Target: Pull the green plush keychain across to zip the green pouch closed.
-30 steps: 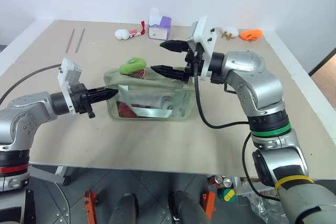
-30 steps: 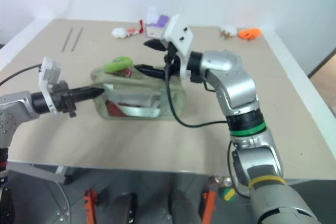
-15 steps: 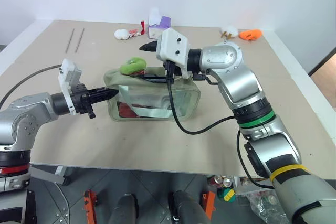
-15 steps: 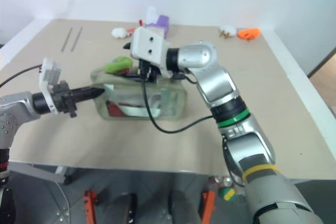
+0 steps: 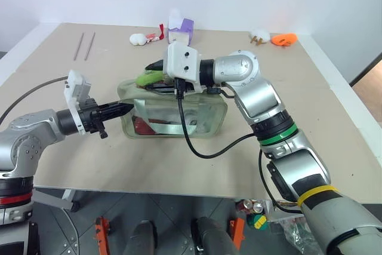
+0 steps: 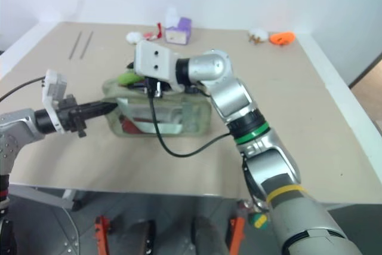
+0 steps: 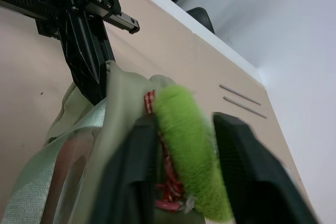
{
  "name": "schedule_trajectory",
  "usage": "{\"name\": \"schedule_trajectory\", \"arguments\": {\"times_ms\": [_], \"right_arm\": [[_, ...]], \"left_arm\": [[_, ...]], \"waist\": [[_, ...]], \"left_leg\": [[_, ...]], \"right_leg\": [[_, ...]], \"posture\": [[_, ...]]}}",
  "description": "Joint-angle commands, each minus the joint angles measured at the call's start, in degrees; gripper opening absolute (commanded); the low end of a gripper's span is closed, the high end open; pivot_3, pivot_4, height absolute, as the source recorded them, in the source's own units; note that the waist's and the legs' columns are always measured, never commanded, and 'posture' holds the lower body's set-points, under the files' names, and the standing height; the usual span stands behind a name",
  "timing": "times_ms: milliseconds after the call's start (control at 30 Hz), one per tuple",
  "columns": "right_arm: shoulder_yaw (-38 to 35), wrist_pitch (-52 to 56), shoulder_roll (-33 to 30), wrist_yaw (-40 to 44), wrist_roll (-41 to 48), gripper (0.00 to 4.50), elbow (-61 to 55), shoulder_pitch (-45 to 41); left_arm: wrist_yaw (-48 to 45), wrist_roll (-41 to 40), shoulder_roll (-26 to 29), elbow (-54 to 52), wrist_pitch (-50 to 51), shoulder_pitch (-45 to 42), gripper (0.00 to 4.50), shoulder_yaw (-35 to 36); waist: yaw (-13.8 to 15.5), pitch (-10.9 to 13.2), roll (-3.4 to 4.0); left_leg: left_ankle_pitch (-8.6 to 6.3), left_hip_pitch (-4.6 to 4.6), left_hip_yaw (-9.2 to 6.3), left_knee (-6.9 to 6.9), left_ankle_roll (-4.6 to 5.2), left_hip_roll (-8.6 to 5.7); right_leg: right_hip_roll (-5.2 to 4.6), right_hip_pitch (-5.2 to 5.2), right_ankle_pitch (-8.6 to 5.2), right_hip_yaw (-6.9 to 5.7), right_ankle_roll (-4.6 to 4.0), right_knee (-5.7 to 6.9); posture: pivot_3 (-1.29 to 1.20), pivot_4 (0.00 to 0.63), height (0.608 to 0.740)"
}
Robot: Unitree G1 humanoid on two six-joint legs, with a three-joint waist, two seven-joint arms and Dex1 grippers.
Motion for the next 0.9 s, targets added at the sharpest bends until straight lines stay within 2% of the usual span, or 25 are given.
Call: {"name": "schedule_trajectory", "arguments": {"times_ms": [33,67,300,367,533,633,900], "right_arm": [[-0.35,-1.02,0.23,0.99,-0.06,0.14,-0.93,-1.32],[-0.45,-0.99,0.23,1.18,-0.03,0.03,-0.87,-1.29],[-1.39,-1.14,-1.03,1.17,-0.44,0.03,-0.61,-0.88],[-2.57,-1.40,-3.21,0.38,-1.18,0.03,0.17,-0.50],[-4.30,-3.30,-11.58,0.77,-3.02,0.03,0.36,1.49],[-6.33,-5.28,-19.70,1.86,-4.42,0.03,-0.06,2.69],[-10.27,-6.05,-35.94,5.12,-6.45,0.03,-8.32,9.25]], "left_arm": [[0.38,-1.30,-0.34,-2.38,1.21,0.72,0.00,-0.07],[0.60,-1.39,-0.36,-2.53,1.41,0.79,0.00,-0.07],[1.64,-1.84,-0.55,-2.90,1.95,0.82,0.00,-0.18],[1.80,-1.72,-0.72,-2.71,1.98,0.48,0.00,-0.57],[1.95,-1.94,-0.71,-2.57,2.27,0.14,0.00,-0.88],[1.80,-1.94,-0.63,-2.09,2.40,-0.31,0.00,-1.40],[1.79,-2.08,-0.77,-1.74,3.10,-1.49,0.00,-2.18]], "waist": [[0.00,0.00,0.00],[0.00,0.00,0.00],[0.01,0.00,0.00],[0.07,0.00,0.00],[0.30,-0.01,-0.01],[0.54,0.00,0.00],[0.64,0.01,0.01]], "left_leg": [[0.00,0.00,0.01,0.00,0.00,0.00],[0.00,0.00,0.00,0.00,0.00,0.00],[0.00,0.00,-0.01,0.00,0.00,0.00],[0.00,0.00,0.00,0.00,-0.01,-0.01],[0.02,0.00,0.00,0.00,-0.04,-0.07],[0.02,0.00,0.01,0.00,-0.04,-0.09],[0.02,0.04,0.07,-0.06,-0.04,-0.09]], "right_leg": [[0.00,0.00,0.00,0.01,0.00,0.00],[0.00,0.00,0.00,0.00,0.00,0.00],[0.00,0.00,0.00,-0.01,0.00,0.00],[0.00,0.01,0.00,0.00,0.00,0.00],[-0.07,0.04,-0.01,0.00,0.04,-0.02],[-0.08,0.05,-0.03,0.01,0.06,-0.03],[-0.07,0.03,-0.08,0.05,0.07,-0.04]], "posture": [[0.00,0.150,0.740],[0.00,0.150,0.740],[0.00,0.150,0.740],[0.00,0.150,0.740],[0.00,0.150,0.740],[0.00,0.150,0.740],[0.00,0.150,0.740]]}}
